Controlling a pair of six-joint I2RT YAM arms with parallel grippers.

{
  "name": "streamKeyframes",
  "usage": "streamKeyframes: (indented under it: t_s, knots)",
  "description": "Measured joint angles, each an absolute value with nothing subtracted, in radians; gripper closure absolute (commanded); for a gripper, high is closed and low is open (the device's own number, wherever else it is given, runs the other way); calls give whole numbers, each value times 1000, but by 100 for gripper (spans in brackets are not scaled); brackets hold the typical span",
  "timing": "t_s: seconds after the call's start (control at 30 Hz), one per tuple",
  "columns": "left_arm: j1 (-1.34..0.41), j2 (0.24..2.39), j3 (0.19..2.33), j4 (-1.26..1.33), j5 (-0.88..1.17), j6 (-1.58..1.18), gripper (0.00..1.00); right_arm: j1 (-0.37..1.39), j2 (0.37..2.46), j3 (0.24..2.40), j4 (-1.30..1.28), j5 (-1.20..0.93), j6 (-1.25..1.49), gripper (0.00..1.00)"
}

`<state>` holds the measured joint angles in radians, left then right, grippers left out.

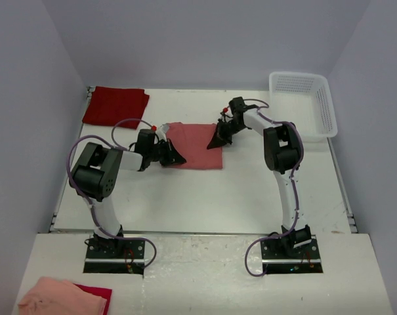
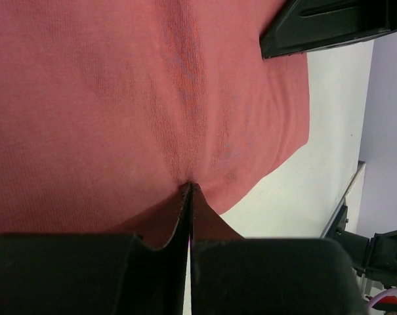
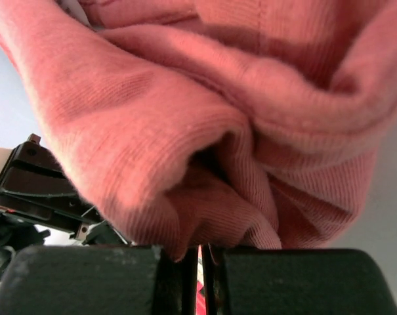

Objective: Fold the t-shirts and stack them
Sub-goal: Smooth out wrinkles on the folded tshirt

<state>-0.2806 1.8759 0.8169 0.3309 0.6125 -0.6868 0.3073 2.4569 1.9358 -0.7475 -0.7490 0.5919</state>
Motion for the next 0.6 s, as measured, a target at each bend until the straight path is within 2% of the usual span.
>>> streamKeyframes:
  t_s: [0.37, 0.6]
  knots:
    - [-276, 1816, 648, 498, 633, -700, 100, 310, 2386, 1813, -732, -732, 624, 100]
    - [-306, 1690, 463, 560, 624, -759, 100, 316, 2261, 1572, -615, -732, 671, 100]
